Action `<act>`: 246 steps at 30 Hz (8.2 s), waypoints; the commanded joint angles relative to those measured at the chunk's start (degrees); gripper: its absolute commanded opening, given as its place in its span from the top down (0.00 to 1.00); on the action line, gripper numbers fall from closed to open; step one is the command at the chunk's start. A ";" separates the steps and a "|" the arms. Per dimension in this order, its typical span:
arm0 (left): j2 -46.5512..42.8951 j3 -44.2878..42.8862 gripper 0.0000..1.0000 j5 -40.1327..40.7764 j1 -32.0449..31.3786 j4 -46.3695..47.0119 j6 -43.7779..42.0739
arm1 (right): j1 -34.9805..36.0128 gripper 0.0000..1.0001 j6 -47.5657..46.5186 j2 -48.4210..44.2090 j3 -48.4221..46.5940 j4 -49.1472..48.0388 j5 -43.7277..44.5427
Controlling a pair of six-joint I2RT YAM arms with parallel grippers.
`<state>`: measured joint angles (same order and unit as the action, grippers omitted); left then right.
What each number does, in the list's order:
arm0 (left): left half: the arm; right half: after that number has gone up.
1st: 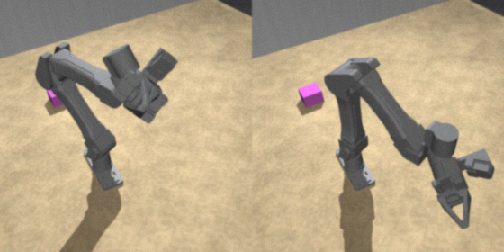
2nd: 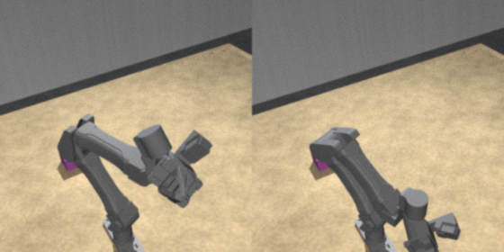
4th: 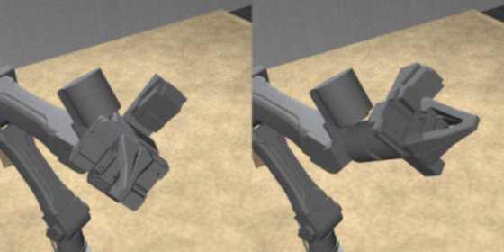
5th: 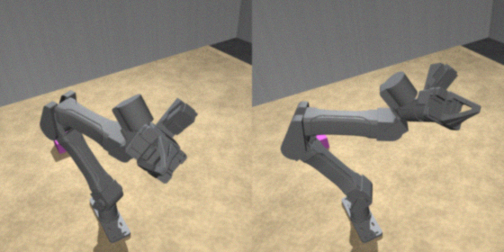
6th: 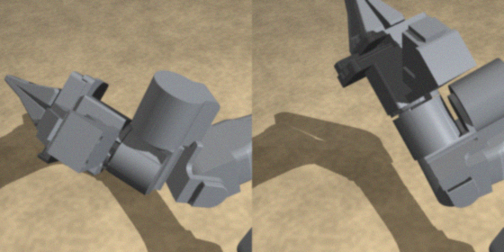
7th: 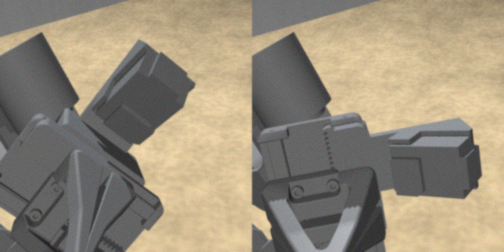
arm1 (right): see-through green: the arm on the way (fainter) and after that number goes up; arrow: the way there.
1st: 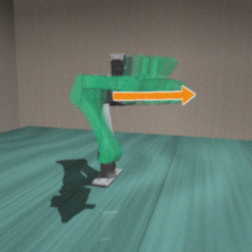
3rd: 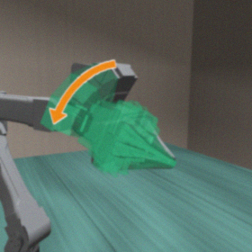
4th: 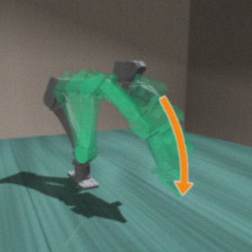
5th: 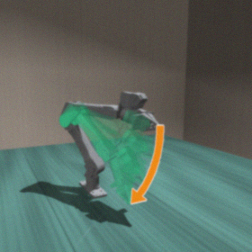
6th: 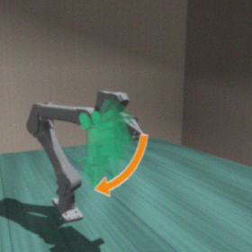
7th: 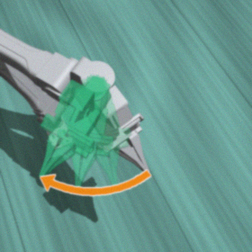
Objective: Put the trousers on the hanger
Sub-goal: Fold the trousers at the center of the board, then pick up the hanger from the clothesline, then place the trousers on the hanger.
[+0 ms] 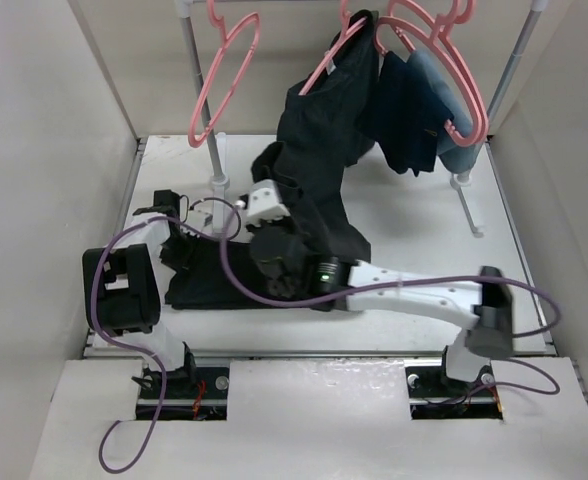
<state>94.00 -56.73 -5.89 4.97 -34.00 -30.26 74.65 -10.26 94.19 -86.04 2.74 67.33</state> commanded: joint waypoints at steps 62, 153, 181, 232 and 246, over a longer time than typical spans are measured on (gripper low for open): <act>-10.59 19.98 0.19 26.02 -5.41 15.71 3.01 | -38.60 0.93 60.35 -2.53 35.06 6.92 -58.27; -57.50 -3.04 1.00 -5.36 -19.30 5.52 41.06 | -15.68 0.01 60.95 -14.42 17.66 0.49 -62.74; -59.98 -1.89 1.00 -6.68 -19.30 -0.10 44.24 | -15.15 0.02 78.82 -6.58 25.23 -17.51 -70.23; -51.55 -3.75 1.00 -3.97 -16.93 -2.73 44.05 | -18.23 0.45 68.03 3.63 26.98 -15.61 -80.17; -45.66 6.02 1.00 -7.41 -15.95 5.09 59.09 | -20.06 0.00 64.48 -22.72 34.61 29.24 -52.23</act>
<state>48.01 -50.61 -13.58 -10.66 -33.93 25.45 56.05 52.38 74.67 -53.87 20.60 6.00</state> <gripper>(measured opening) 0.051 0.990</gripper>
